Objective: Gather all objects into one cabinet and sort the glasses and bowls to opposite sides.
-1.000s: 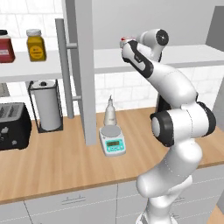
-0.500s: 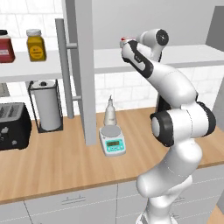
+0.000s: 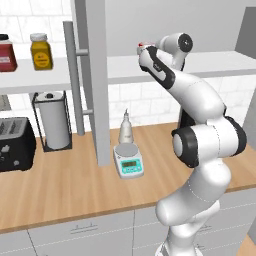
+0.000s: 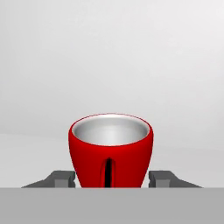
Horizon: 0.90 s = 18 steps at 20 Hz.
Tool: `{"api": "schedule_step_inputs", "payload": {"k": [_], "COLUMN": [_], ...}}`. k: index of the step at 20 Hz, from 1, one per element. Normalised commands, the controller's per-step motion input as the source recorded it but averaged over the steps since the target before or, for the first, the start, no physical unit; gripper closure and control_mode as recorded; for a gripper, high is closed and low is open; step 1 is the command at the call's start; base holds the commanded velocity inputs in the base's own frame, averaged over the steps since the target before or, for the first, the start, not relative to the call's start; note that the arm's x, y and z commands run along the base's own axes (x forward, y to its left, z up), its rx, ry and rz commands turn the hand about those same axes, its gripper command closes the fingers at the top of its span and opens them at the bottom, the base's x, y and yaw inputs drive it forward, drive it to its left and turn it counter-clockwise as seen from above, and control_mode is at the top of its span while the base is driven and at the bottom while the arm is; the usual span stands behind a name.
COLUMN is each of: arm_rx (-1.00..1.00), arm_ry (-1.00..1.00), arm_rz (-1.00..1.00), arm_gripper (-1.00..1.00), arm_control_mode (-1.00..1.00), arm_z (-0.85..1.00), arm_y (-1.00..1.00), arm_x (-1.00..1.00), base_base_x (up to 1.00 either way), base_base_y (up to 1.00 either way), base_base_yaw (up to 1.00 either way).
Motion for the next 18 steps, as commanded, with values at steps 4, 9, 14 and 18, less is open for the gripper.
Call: {"api": "schedule_step_inputs", "payload": {"k": [4,9,14,18], "arm_rx": [0.0,0.0,0.0,0.0], "arm_ry": [0.0,0.0,0.0,0.0], "arm_rz": [0.0,0.0,0.0,0.0], "arm_gripper": [1.0,1.0,1.0,1.0], "arm_control_mode": [-1.0,-1.0,-1.0,-1.0], "arm_z": [0.0,0.0,0.0,0.0], "arm_y": [0.0,0.0,0.0,-0.02], "arm_x": [0.0,0.0,0.0,-0.24], "base_base_x": [0.0,0.0,0.0,0.0], "base_base_y": [0.0,0.0,0.0,0.0], "base_base_yaw": [0.0,0.0,0.0,0.0]}}
